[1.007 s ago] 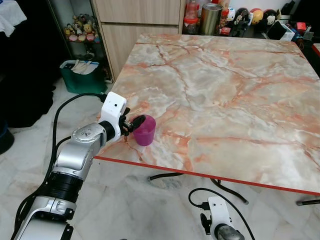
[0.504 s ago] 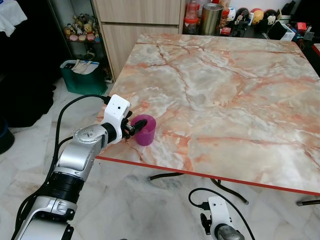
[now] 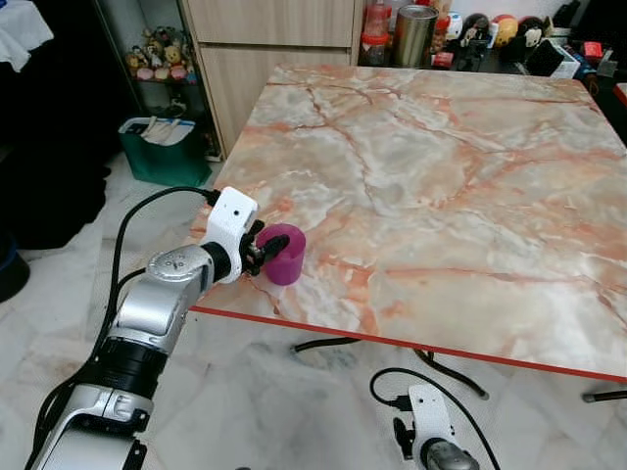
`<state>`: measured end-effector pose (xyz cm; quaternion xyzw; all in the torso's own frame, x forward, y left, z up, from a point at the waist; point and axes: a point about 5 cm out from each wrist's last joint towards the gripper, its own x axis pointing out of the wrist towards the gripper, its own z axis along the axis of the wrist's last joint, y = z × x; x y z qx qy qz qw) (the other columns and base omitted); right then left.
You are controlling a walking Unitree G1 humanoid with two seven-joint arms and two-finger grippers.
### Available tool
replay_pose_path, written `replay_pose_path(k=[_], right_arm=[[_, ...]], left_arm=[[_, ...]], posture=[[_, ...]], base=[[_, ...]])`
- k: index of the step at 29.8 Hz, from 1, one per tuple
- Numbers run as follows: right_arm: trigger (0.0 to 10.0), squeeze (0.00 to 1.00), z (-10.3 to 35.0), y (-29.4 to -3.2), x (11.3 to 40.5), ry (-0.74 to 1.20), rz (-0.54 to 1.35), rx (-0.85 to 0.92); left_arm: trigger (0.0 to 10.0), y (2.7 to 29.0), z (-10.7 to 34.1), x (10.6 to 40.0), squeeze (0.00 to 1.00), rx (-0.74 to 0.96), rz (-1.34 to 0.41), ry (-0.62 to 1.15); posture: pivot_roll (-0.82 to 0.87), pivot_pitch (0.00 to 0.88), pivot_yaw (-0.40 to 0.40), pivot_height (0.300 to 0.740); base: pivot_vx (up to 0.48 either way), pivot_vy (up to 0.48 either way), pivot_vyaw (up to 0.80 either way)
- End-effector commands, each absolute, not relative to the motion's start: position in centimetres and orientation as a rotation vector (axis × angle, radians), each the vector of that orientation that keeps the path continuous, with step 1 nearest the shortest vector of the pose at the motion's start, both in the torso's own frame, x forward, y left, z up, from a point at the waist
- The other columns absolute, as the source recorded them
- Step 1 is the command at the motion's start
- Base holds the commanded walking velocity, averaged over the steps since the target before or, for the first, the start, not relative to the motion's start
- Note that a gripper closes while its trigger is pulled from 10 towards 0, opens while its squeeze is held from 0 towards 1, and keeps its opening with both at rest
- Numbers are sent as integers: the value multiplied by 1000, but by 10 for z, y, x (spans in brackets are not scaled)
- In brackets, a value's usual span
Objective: Setting the table
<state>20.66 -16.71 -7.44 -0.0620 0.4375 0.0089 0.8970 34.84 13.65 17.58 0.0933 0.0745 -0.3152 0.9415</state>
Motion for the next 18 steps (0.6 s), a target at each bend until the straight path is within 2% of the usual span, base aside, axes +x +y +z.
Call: replay_pose_path(k=[1,6,18], right_arm=[[10000,0,-76,-167,203,916,6,-120],[10000,0,-76,-167,203,916,6,-119],[10000,0,-76,-167,203,915,7,-118]], left_arm=[[1255,137,171,347,0,209,-651,184],[863,136,171,346,0,211,-655,183],[784,136,170,345,0,220,-667,187]], posture=[[140,117,15,715],[139,118,15,715],[140,118,16,715]], base=[[0,0,0],[0,0,0],[0,0,0]])
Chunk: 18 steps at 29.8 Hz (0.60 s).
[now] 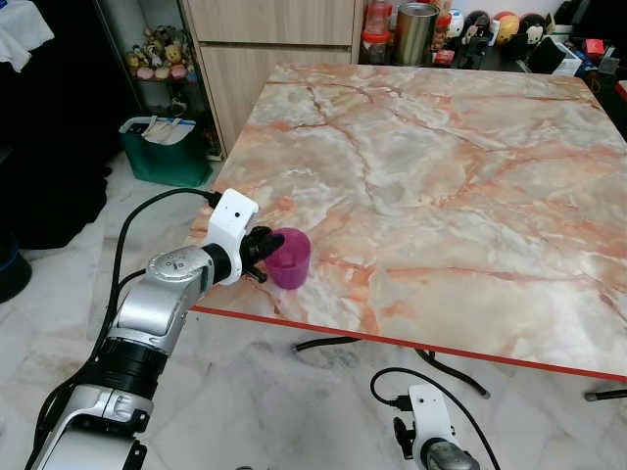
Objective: Setting the table
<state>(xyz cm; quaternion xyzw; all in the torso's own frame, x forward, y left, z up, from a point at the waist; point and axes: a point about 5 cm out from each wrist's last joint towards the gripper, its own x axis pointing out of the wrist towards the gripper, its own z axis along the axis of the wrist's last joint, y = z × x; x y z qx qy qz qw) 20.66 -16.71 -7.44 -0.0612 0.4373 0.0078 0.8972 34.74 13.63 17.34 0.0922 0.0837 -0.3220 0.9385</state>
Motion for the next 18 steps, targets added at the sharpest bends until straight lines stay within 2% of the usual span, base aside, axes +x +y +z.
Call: replay_pose_path(k=[1,7,11,18], right_arm=[[10000,0,-76,-167,203,914,7,-118],[10000,0,-76,-166,204,912,6,-116],[10000,0,-76,-167,204,912,4,-117],[10000,0,-75,-170,205,911,7,-128]], left_arm=[[784,136,170,345,0,220,-667,187],[0,136,173,347,0,202,-644,169],[0,153,185,355,0,51,-470,45],[0,166,204,352,0,-46,-338,-143]], posture=[[140,116,16,715],[139,117,17,715],[134,111,17,715],[134,94,4,715]], base=[[0,0,0],[0,0,0],[0,0,0],[0,0,0]])
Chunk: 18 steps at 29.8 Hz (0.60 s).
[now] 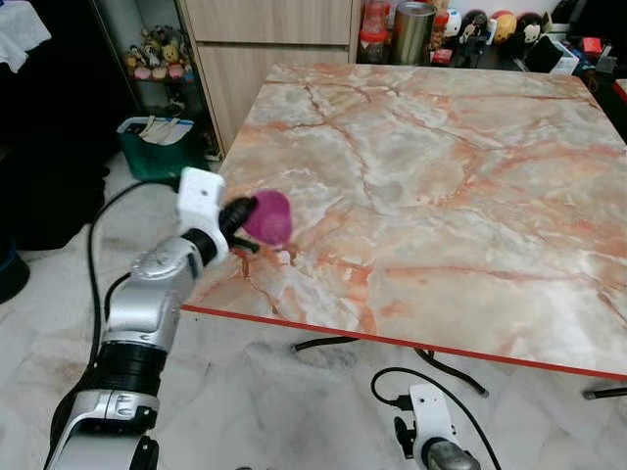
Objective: Setting the table
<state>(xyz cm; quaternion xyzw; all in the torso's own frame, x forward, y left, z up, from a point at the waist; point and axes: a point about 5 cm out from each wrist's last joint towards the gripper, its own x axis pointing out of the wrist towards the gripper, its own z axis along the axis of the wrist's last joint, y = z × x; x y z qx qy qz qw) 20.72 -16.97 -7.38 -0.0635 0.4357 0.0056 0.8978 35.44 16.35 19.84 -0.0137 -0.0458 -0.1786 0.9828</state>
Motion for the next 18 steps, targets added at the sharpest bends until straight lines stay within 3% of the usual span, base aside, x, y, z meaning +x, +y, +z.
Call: replay_pose_path(k=[1,2,3,4,10,14,18], right_arm=[[10000,0,-75,-171,205,911,11,-134],[10000,0,-75,-171,205,911,12,-136],[10000,0,-75,-171,206,910,13,-136],[10000,0,-74,-172,207,909,15,-140],[10000,0,-72,-175,209,902,21,-150],[10000,0,-72,-176,210,898,20,-150],[10000,0,-71,-177,211,897,17,-148]], left_arm=[[1020,169,209,351,0,-101,-274,-205],[1020,170,210,350,0,-117,-258,-215],[6824,171,211,350,0,-119,-227,-234],[10000,172,212,349,0,-108,-178,-269],[10000,188,196,339,0,-126,56,-334],[10000,191,197,337,0,-70,116,-368],[10000,192,198,336,0,-47,154,-398]], posture=[[131,91,-1,715],[131,91,-1,715],[131,82,-6,715],[130,80,-6,715],[120,58,-22,715],[121,53,-27,715],[120,47,-31,715]], base=[[0,0,0],[0,0,0],[0,0,0],[0,0,0],[0,0,0],[0,0,0],[0,-307,0]])
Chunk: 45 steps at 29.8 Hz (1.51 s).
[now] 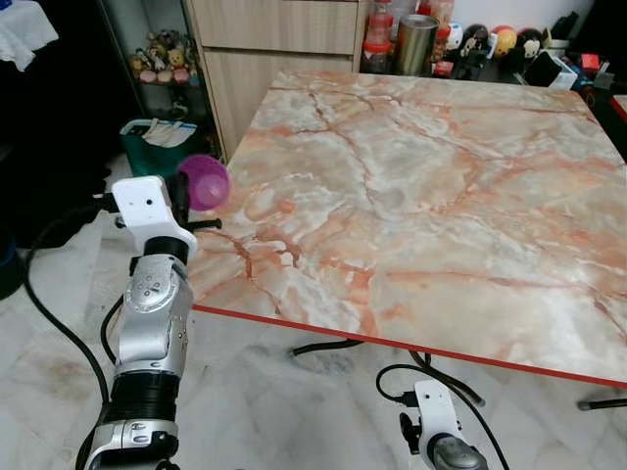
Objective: Setting the table
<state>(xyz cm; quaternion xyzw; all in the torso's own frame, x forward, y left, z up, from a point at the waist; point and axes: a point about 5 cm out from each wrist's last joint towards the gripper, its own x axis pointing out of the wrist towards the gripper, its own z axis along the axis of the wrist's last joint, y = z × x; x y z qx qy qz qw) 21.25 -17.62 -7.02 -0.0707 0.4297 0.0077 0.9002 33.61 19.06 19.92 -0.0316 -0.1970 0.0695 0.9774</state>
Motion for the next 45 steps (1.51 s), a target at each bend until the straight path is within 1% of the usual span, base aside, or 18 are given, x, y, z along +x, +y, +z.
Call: replay_pose_path(k=[1,4,8,17,34,38,42,45], right_arm=[[10000,0,-71,-177,211,897,17,-148],[10000,0,-70,-181,212,899,-17,-127],[10000,0,-71,-185,210,916,-54,-87],[10000,0,-77,-186,200,952,-52,-99],[10000,0,-75,-183,204,931,-39,-82],[10000,0,-73,-182,206,919,-15,-118],[10000,0,-74,-181,206,921,1,-127],[10000,0,-74,-181,206,917,-14,-95]], left_arm=[[10000,192,198,336,0,-47,154,-398],[10000,189,198,338,0,-3,163,-409],[10000,192,200,337,0,8,189,-429],[10000,198,202,338,0,29,210,-439],[10000,200,206,340,0,37,214,-445],[10000,199,205,339,0,40,211,-440],[10000,197,204,339,0,34,207,-440],[10000,196,204,339,0,32,205,-441]], posture=[[120,47,-31,715],[115,53,-41,715],[116,73,-47,715],[120,93,-47,715],[114,103,-43,715],[113,104,-45,715],[112,102,-48,715],[113,101,-49,715]], base=[[0,-307,0],[0,-324,0],[0,-338,0],[0,-419,-246],[0,-411,0],[0,-390,0],[0,-386,572],[0,-382,0]])
